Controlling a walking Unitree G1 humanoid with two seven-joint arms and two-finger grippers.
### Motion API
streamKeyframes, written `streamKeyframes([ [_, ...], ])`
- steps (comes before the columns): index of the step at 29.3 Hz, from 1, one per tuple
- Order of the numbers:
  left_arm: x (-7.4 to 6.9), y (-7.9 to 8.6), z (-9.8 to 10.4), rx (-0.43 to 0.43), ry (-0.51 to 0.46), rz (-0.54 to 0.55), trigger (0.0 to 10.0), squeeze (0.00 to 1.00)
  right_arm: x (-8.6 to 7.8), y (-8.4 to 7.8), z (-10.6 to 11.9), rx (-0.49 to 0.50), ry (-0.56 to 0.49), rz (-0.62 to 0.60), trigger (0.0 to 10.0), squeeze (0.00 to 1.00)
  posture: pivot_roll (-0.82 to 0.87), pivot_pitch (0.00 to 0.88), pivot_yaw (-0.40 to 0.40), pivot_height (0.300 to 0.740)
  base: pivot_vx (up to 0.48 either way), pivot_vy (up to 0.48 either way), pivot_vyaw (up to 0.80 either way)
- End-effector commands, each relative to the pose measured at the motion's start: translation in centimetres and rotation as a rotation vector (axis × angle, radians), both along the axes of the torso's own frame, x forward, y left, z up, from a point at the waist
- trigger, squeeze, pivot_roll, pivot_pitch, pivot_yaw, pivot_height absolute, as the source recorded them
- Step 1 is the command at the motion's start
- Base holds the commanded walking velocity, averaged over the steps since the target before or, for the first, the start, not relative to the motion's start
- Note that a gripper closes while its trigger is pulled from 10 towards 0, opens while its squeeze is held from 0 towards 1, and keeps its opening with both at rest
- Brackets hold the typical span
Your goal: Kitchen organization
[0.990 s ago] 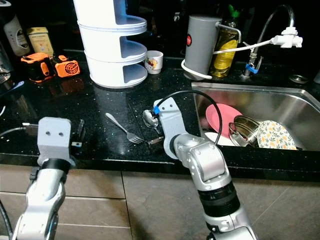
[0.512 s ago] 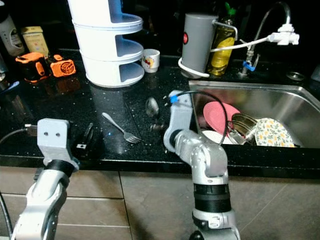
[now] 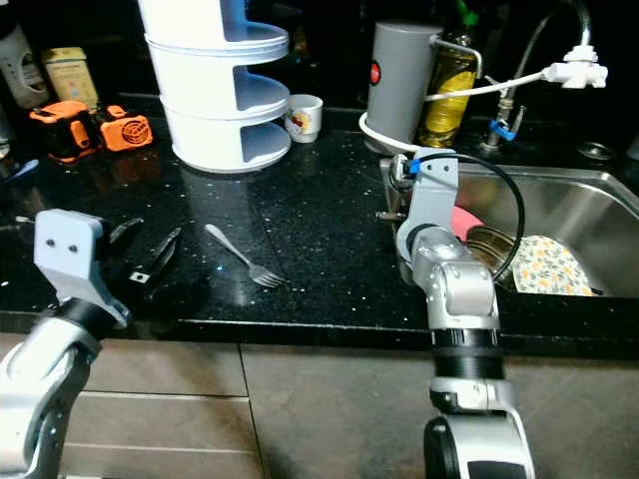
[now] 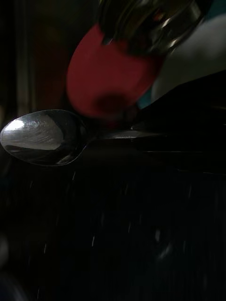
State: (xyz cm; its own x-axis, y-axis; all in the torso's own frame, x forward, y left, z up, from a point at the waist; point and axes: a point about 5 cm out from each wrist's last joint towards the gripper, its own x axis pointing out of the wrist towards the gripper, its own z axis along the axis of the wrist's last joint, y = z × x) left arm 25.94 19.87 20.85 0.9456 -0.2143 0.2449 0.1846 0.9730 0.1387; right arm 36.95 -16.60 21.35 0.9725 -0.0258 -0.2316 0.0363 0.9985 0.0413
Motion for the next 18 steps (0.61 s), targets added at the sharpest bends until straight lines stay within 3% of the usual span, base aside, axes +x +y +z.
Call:
streamKeyframes([
  [1,-0.2,-0.9,0.5,0.0,-0.001,-0.064,10.0,0.0,0.4,-0.7,0.2,0.001,-0.03,-0.011,0.0,0.0,0.02,0.0,-0.091,0.74,0.0,0.0,-0.56],
  [5,-0.2,-1.2,0.8,-0.012,-0.004,-0.082,10.0,0.0,0.7,-0.4,0.5,0.006,-0.058,0.008,0.0,0.0,0.02,0.0,-0.09,0.74,0.0,0.0,-0.56],
  [10,0.0,-1.9,1.5,-0.053,-0.027,-0.099,10.0,0.0,1.2,2.8,0.9,-0.029,-0.126,0.147,0.1,0.0,0.02,0.0,-0.084,0.74,0.0,0.0,-0.34],
  [12,0.1,-2.2,1.8,-0.059,-0.034,-0.104,10.0,0.0,1.4,4.6,0.8,-0.108,-0.136,0.21,1.8,0.0,0.03,0.0,-0.082,0.74,0.0,0.0,0.0],
  [14,0.2,-2.4,1.9,-0.063,-0.036,-0.108,10.0,0.0,1.7,5.6,0.6,-0.168,-0.134,0.232,5.4,0.0,0.03,0.0,-0.082,0.74,0.0,0.0,0.0],
  [15,0.2,-2.4,1.9,-0.064,-0.037,-0.109,10.0,0.0,1.8,5.8,0.6,-0.202,-0.133,0.224,8.7,0.0,0.04,0.0,-0.083,0.74,0.0,0.0,0.0],
  [16,0.2,-2.4,1.9,-0.064,-0.037,-0.109,10.0,0.0,1.8,5.8,0.6,-0.202,-0.133,0.224,8.7,0.0,0.04,0.0,-0.083,0.74,0.0,0.0,0.0],
  [17,0.2,-2.5,1.9,-0.067,-0.036,-0.11,10.0,0.0,2.0,5.9,0.5,-0.228,-0.131,0.215,10.0,0.0,0.04,0.0,-0.084,0.74,0.0,0.0,0.0],
  [18,0.2,-2.8,1.9,-0.071,-0.035,-0.117,10.0,0.0,2.4,5.6,0.0,-0.306,-0.102,0.175,10.0,0.0,0.04,0.0,-0.084,0.74,0.0,0.0,0.0],
])
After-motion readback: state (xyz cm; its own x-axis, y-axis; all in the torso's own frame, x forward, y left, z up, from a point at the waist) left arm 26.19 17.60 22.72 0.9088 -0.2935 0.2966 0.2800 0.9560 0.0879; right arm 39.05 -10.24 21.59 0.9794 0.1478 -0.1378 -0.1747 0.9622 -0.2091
